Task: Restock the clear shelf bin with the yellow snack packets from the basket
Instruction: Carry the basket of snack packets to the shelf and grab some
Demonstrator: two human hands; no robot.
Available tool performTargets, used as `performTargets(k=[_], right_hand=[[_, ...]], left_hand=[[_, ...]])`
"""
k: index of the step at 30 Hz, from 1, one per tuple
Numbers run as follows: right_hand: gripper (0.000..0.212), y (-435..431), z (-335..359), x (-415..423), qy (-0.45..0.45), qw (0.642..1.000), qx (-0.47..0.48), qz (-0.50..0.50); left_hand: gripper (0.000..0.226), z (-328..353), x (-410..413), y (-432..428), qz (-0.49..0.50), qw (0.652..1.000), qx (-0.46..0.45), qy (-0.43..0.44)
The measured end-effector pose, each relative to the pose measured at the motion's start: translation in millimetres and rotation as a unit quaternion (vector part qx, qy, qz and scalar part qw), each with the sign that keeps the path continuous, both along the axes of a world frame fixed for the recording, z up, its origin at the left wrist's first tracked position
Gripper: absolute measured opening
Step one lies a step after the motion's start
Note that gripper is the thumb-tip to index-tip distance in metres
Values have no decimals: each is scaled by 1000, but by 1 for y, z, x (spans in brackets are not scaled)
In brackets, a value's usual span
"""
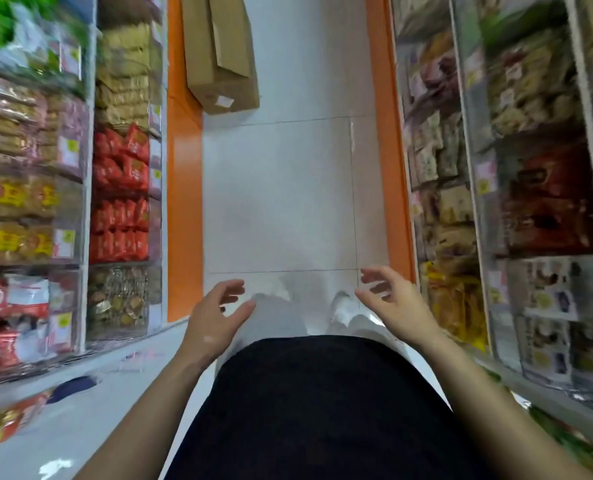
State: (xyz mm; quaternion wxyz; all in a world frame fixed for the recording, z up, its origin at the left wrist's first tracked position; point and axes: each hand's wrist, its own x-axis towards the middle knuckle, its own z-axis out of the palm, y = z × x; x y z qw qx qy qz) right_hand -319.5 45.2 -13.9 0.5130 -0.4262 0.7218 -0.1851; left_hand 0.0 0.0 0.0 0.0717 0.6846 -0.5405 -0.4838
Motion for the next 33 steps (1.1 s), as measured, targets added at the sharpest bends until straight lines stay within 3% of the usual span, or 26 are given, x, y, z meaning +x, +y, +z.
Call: performTargets(k=[9, 15, 24, 28, 33], right_hand=[[36, -179, -8, 13, -2, 998, -9, 60], [43, -291, 9, 3, 42, 998, 10, 51], [35, -434, 5, -74, 57, 998, 8, -15], [32, -526, -6, -114, 54, 998, -1, 20], [42, -653, 9, -135, 32, 997, -15, 63]], left_hand=[[35, -20, 16, -120, 103, 995, 7, -5], [38, -23, -5, -281, 25, 1000, 2, 7], [42, -19, -106, -489, -85, 996, 13, 33], [39, -20, -127, -560, -57, 998, 14, -3], [35, 0, -133, -638, 16, 1000, 19, -13]])
